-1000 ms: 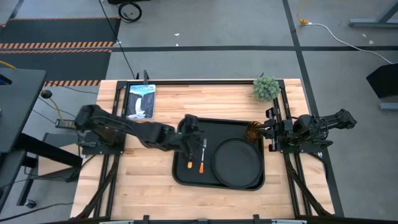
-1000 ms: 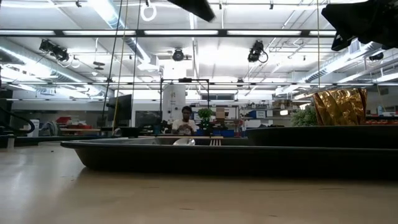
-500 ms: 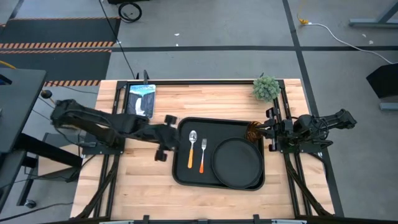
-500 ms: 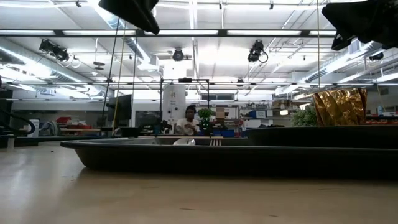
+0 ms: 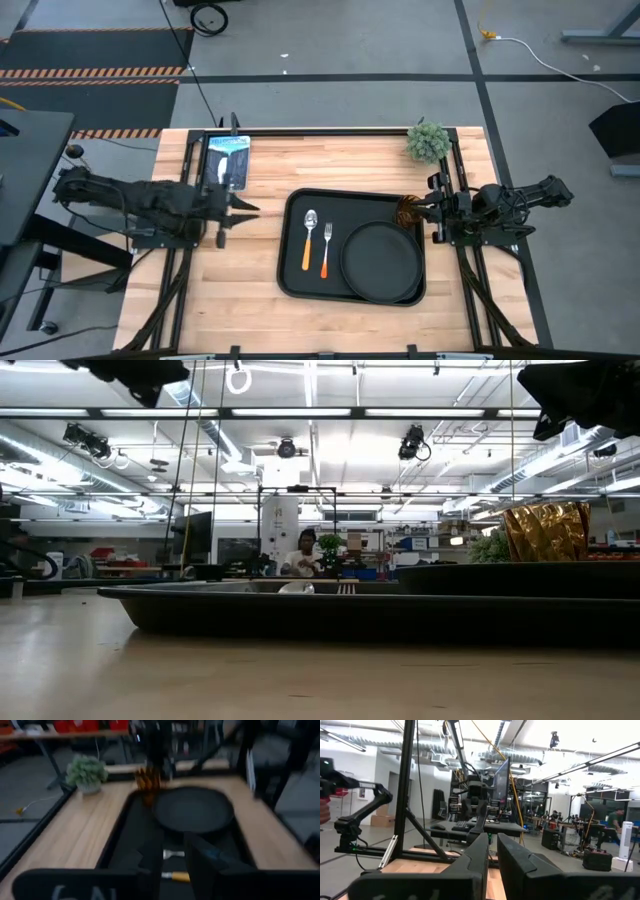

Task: Pick and place plate/cup/fork/spoon on tray
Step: Return to Home Position

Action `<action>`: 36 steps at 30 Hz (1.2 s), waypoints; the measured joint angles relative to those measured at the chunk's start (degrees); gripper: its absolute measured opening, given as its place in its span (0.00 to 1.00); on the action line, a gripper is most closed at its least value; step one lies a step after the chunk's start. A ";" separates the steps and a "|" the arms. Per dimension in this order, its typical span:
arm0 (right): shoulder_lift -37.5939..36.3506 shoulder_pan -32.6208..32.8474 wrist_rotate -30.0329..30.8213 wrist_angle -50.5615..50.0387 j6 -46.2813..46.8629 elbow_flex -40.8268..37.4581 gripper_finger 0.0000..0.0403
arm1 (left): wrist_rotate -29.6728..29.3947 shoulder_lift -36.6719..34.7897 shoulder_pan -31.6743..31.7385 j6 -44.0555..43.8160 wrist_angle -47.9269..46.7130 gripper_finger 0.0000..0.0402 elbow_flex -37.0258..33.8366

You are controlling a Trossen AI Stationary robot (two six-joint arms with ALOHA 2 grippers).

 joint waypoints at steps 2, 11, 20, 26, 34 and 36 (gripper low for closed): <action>0.00 0.00 0.00 0.01 0.00 0.00 0.11 | -0.49 -4.91 -0.04 -1.82 2.80 0.20 -3.11; 0.00 -0.01 0.00 0.00 -0.01 0.00 0.11 | -0.83 -21.77 -0.02 -4.74 18.14 0.14 -15.95; 0.00 0.00 0.00 -0.01 -0.01 0.00 0.11 | 0.51 -31.23 -0.07 -4.66 19.09 0.07 -21.42; 0.00 0.00 -0.02 -0.01 -0.02 0.00 0.11 | 0.66 -34.36 -1.16 -1.91 19.26 0.02 -24.21; 0.00 0.00 0.00 -0.01 -0.01 0.00 0.11 | 0.27 -34.99 -1.44 -1.07 20.11 0.03 -28.13; 0.00 0.00 -0.02 -0.24 0.00 0.00 0.11 | 0.26 -35.00 -1.44 -1.26 21.95 0.03 -29.86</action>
